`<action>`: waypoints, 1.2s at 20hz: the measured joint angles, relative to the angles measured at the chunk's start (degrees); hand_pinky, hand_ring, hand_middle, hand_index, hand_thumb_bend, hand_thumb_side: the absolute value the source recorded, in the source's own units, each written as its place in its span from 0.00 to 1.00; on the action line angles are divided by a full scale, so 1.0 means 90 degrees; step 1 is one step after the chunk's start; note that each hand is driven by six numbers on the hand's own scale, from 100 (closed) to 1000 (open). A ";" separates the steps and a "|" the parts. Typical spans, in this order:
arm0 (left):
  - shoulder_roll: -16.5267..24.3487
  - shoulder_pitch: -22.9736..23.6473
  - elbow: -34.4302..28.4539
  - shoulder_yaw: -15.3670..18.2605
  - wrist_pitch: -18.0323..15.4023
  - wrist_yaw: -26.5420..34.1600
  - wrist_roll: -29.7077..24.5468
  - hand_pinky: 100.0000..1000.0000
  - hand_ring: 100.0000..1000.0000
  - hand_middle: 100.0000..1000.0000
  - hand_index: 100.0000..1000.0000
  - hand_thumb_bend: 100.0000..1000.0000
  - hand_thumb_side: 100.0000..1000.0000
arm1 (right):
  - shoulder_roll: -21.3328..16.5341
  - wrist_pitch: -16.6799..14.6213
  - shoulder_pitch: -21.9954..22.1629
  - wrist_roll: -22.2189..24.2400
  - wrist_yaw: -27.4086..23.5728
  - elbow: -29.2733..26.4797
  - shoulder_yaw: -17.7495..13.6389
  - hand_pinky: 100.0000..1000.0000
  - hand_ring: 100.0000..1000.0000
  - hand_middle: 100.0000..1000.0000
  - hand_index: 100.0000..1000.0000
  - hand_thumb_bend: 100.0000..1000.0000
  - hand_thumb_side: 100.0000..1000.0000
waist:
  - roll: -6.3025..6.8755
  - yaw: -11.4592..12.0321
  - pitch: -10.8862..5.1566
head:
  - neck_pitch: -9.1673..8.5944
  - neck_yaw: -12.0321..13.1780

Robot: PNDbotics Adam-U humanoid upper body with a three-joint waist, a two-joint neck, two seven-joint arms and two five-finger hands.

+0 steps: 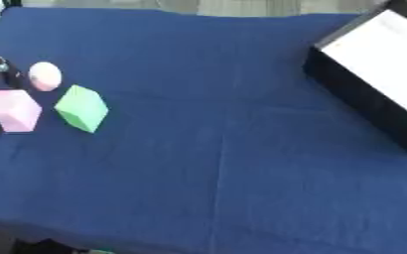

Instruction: Pick up the objects with one hand, pass them to the other hand, and then place them into the box on the other side of the table.

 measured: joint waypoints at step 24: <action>0.0008 0.0074 -0.0097 0.0035 0.0073 0.0269 0.0049 0.62 0.56 0.44 0.46 0.48 0.00 | 0.0007 -0.0033 0.0051 0.0053 0.0056 0.0073 0.0000 0.88 1.00 0.82 0.80 0.00 0.41 | 0.0000 0.0028 0.0001 | 0.0043 0.0046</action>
